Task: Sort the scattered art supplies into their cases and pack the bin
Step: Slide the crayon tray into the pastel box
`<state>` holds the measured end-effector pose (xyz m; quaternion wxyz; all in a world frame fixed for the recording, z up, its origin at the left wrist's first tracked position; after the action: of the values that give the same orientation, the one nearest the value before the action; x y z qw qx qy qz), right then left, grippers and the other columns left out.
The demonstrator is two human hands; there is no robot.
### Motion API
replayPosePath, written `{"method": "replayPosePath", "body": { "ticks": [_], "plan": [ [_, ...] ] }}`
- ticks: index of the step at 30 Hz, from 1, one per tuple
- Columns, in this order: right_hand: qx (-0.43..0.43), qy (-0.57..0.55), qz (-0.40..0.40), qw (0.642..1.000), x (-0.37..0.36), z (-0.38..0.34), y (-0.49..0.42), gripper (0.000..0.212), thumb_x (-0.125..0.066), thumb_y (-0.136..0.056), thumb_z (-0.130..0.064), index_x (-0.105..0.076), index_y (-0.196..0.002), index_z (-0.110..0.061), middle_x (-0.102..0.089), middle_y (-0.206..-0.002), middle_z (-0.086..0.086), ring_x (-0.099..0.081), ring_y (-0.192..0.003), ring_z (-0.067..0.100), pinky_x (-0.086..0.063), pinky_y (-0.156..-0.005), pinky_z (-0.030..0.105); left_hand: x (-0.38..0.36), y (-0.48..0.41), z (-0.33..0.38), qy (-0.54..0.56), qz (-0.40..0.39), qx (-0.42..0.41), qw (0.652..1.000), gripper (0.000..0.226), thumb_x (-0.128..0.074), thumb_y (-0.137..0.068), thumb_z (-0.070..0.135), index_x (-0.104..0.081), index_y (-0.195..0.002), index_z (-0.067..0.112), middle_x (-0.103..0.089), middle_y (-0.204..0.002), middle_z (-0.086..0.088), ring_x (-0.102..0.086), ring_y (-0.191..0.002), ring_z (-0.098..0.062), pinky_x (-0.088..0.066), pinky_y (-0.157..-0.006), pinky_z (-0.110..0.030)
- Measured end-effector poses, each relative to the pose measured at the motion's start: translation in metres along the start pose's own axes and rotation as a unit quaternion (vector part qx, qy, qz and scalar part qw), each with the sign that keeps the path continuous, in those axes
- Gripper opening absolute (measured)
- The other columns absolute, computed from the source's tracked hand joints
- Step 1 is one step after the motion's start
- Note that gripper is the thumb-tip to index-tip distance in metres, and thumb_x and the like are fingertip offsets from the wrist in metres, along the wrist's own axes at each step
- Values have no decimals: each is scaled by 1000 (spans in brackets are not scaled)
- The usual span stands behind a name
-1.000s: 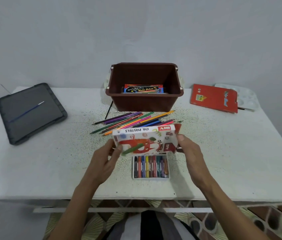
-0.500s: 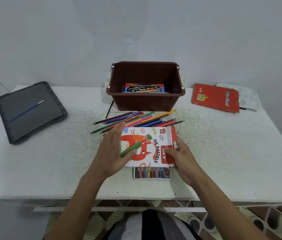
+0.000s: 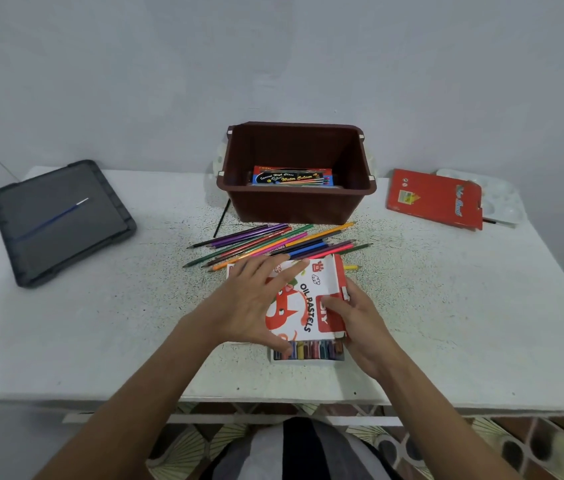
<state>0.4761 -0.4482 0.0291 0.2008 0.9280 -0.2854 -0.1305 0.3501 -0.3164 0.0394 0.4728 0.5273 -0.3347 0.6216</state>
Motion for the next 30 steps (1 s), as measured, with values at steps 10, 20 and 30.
{"method": "replayPosePath", "body": {
  "ticks": [10,20,30],
  "plan": [
    [12,-94,-54,994,-3,2,-1,26,-43,-98,-30,-61,-106,-13,-69,-98,15,-63,-87,32,-49,-77,44,2,2,-8,23,-21,17,999,122,-57,-60,92,23,-143,54,1,-164,7,-10,-147,-22,-9,-117,-44],
    [58,50,-44,996,-12,2,-10,38,-38,-103,-3,-73,-99,-17,-70,-112,8,-66,-101,33,-57,-81,49,4,5,-11,4,-29,-1,1000,101,-56,-64,89,-2,-145,62,-3,-162,2,-6,-146,-23,-12,-116,-46],
    [114,220,-89,965,-12,-14,-22,23,-40,-99,6,-61,-97,-6,-70,-96,5,-70,-81,13,-57,-69,29,-2,20,-47,-7,-43,26,999,98,-52,-66,91,-4,-146,61,-8,-161,0,-10,-145,-24,-12,-117,-50]
  ]
}}
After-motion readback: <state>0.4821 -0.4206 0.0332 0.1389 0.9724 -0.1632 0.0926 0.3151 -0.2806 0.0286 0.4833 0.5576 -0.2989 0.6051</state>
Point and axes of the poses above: each hand's wrist, its own y-axis away from the middle knuckle, its own x-axis out of the back of the hand, z = x × y, the point moved 5 cm from there along -y, towards the middle knuckle
